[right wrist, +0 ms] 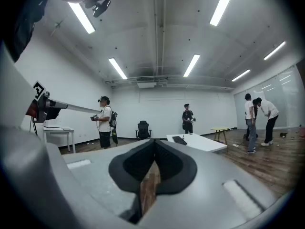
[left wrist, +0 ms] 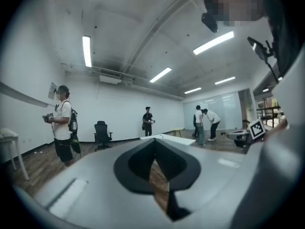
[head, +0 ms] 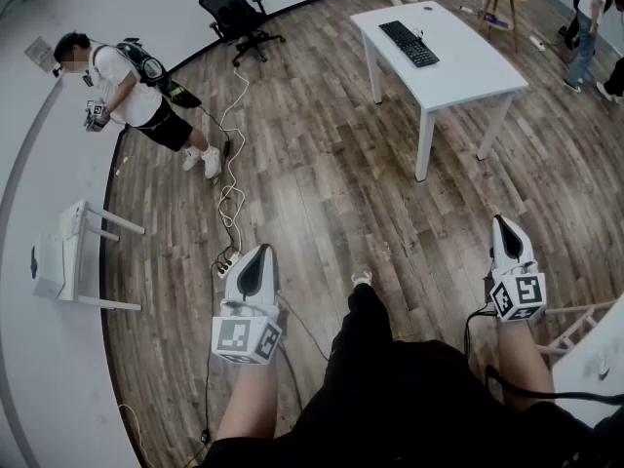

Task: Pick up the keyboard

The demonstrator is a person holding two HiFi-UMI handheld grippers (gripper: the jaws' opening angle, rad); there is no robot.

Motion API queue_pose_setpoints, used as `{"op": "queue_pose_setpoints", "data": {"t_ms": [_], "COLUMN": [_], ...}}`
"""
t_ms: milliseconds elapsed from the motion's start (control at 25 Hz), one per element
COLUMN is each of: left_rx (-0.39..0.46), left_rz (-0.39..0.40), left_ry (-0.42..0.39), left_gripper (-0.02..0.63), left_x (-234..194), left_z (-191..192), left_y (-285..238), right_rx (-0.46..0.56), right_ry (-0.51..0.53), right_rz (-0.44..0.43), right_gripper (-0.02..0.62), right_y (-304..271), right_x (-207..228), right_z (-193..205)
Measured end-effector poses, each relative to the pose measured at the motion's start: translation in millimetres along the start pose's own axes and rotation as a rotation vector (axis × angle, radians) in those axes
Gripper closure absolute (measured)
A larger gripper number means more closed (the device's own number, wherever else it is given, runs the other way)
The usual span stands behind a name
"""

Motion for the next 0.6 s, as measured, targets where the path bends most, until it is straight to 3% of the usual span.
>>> {"op": "queue_pose_setpoints", "data": {"t_ms": [360, 600], "left_rx": [0.039, 0.031], "left_rz": [0.05, 0.037], "left_ry": [0.007, 0.057], "left_gripper": [0.603, 0.603], "left_x": [-43, -76], "left_z": [3, 13], "left_y": [-76, -124], "right_rx": [-0.035, -0.095], "right_ry": [0.013, 0.013], "right_rz": [0.03, 0.043], "right_gripper": [0.594, 0.594], "right_y": [-65, -115], "right_x": [-3, -6], "right_z": [-3, -2]}}
Point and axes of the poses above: the fingertips, and each gripper's own axes: y backward along the fingers, x to its right, z out of its underside, the point moved 9 cm from there along y, backward along the fingers, and after that the axes turned 8 degrees about -y, right-handed, at the moved point
